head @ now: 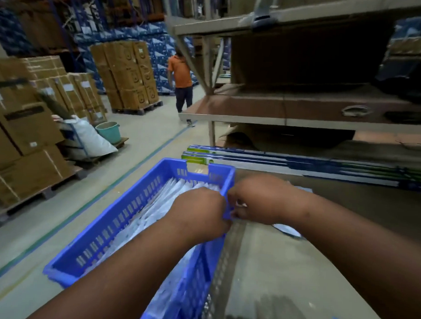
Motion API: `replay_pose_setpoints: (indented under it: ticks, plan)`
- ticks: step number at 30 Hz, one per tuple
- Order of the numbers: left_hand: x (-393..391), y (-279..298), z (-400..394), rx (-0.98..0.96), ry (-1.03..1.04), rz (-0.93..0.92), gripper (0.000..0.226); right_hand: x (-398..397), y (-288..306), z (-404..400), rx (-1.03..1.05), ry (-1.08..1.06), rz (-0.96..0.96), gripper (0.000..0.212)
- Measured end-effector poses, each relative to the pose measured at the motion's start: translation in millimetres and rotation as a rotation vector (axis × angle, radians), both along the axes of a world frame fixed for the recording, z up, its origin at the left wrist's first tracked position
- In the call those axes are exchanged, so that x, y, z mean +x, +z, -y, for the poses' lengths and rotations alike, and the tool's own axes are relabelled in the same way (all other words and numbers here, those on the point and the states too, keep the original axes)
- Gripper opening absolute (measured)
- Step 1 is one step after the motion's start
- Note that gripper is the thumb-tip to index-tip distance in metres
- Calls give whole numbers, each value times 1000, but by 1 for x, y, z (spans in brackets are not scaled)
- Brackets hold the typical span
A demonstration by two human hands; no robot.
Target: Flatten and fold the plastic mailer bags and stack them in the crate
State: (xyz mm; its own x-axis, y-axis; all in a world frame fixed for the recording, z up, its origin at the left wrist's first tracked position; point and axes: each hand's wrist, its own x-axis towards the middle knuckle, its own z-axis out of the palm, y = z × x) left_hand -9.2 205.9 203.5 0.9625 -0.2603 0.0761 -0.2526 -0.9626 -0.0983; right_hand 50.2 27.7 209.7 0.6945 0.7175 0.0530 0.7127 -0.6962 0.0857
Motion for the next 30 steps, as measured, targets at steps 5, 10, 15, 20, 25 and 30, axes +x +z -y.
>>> replay_pose_setpoints:
  ticks: [5,10,15,20,25,30]
  plan:
    - [24,-18,88,-13,-71,-67,37,-9,-31,95,86,-209,-50,32]
    - [59,-71,155,-47,-87,-169,41,-12,-83,170,98,-328,-191,30]
    - [96,-124,176,-141,-4,-281,31,13,-152,202,122,-463,-198,33]
    - [116,-154,172,-135,46,-322,26,63,-195,191,378,-553,-126,42]
    - [120,-168,172,-170,87,-368,30,117,-224,166,433,-735,-95,46]
    - [114,-173,162,-295,118,-312,26,121,-235,169,532,-744,-238,25]
